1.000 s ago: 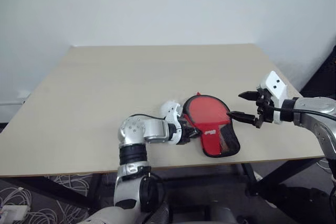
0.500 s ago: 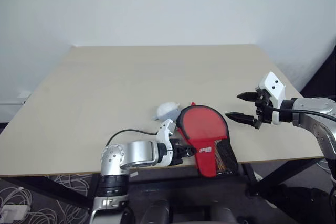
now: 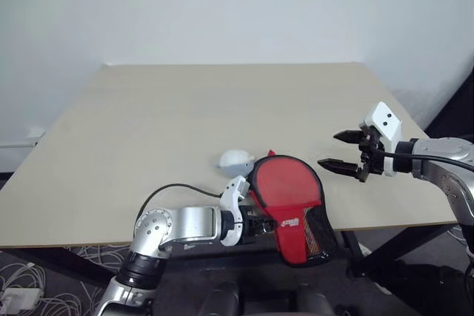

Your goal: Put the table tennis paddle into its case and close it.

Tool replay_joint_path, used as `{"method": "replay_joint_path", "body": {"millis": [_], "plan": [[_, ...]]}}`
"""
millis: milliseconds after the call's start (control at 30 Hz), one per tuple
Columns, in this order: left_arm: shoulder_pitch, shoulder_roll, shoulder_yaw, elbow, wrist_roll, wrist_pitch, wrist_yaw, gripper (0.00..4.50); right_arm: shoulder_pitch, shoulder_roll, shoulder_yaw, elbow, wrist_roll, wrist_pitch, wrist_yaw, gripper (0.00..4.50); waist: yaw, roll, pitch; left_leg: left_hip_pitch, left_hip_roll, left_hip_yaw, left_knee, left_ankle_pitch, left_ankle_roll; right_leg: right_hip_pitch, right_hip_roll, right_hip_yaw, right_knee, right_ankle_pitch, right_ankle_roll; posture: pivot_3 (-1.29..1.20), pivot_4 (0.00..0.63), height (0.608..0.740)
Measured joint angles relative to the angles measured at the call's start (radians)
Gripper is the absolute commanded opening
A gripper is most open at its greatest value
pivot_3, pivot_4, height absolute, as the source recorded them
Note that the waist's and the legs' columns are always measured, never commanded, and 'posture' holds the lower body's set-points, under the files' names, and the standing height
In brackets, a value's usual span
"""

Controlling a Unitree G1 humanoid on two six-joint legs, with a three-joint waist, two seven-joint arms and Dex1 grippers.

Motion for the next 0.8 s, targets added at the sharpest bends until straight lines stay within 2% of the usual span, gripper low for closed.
{"method": "replay_joint_path", "body": {"millis": [33, 133, 300, 367, 500, 600, 633, 667, 767, 800], "plan": [[-0.003, 0.003, -0.003, 0.0, 0.0, -0.002, -0.006, 0.61, -0.002, 0.0, 0.0, 0.001, 0.0, -0.001, 0.0, 4.5, 0.0, 0.0, 0.0, 0.0, 0.0, 0.0, 0.0, 0.0, 0.0, 0.0, 0.0, 0.0, 0.0, 0.0, 0.0, 0.0, 0.0, 0.698], [-0.014, 0.015, -0.019, 0.0, -0.001, -0.008, -0.027, 1.49, -0.004, 0.003, 0.005, 0.009, -0.002, -0.005, 0.002, 4.5, 0.0, 0.0, 0.0, 0.0, 0.0, 0.0, 0.0, 0.0, 0.0, 0.0, 0.0, 0.0, 0.0, -0.001, 0.001, 0.0, 0.0, 0.698], [-0.036, 0.053, -0.019, -0.019, -0.002, -0.012, -0.078, 3.24, -0.015, 0.014, 0.019, 0.029, -0.004, -0.013, 0.009, 4.5, 0.0, 0.0, 0.0, 0.0, 0.0, 0.0, 0.0, 0.0, 0.0, 0.0, 0.0, 0.0, 0.0, -0.002, 0.003, 0.0, 0.0, 0.698], [-0.036, 0.084, -0.021, -0.035, -0.002, -0.005, -0.115, 3.24, -0.025, 0.018, 0.028, 0.037, -0.006, -0.016, 0.012, 4.5, -0.001, 0.0, 0.0, 0.0, 0.0, 0.001, 0.0, 0.0, 0.0, -0.001, 0.0, 0.0, 0.0, -0.002, 0.003, 0.0, 0.0, 0.698], [-0.045, 0.232, -0.021, -0.091, -0.003, 0.033, -0.229, 3.24, -0.042, 0.019, 0.036, 0.053, -0.012, -0.026, 0.02, 4.5, -0.002, 0.001, 0.001, 0.0, 0.001, 0.001, -0.001, -0.001, -0.001, -0.001, 0.001, 0.0, 0.0, -0.002, 0.003, 0.0, 0.0, 0.698], [-0.127, 0.3, -0.014, -0.137, 0.03, 0.043, -0.32, 3.24, -0.06, 0.026, 0.042, 0.072, -0.02, -0.036, 0.024, 4.5, 0.001, 0.001, 0.001, -0.001, 0.0, 0.001, 0.0, -0.002, -0.004, 0.0, 0.0, 0.0, -0.002, -0.002, 0.003, 0.0, 0.0, 0.698], [-0.155, 0.3, -0.009, -0.156, 0.075, 0.041, -0.357, 3.24, -0.069, 0.031, 0.045, 0.079, -0.022, -0.041, 0.026, 4.5, 0.001, 0.001, 0.001, 0.0, -0.001, 0.002, 0.0, -0.002, -0.004, 0.0, -0.001, 0.0, -0.002, -0.002, 0.003, 0.0, 0.0, 0.698], [-0.19, 0.291, -0.011, -0.184, 0.177, 0.031, -0.432, 3.24, -0.088, 0.039, 0.053, 0.093, -0.027, -0.05, 0.028, 4.5, -0.001, 0.001, 0.001, 0.0, -0.001, 0.002, -0.001, -0.002, -0.004, 0.0, -0.001, 0.0, -0.003, -0.001, 0.003, 0.0, 0.0, 0.698], [-0.216, 0.254, -0.04, -0.211, 0.394, -0.023, -0.58, 2.65, -0.131, 0.07, 0.075, 0.133, -0.045, -0.065, 0.026, 4.5, -0.005, 0.001, 0.001, 0.0, 0.0, 0.003, -0.002, 0.0, 0.0, 0.0, 0.0, 0.001, -0.003, -0.001, 0.003, 0.0, 0.0, 0.698], [-0.221, 0.243, -0.066, -0.216, 0.476, -0.052, -0.633, 2.34, -0.147, 0.082, 0.086, 0.151, -0.053, -0.072, 0.026, 4.5, -0.006, 0.001, 0.001, 0.0, 0.001, 0.003, -0.002, 0.0, 0.001, 0.0, 0.001, 0.001, -0.003, -0.001, 0.002, 0.0, 0.0, 0.698]]}}
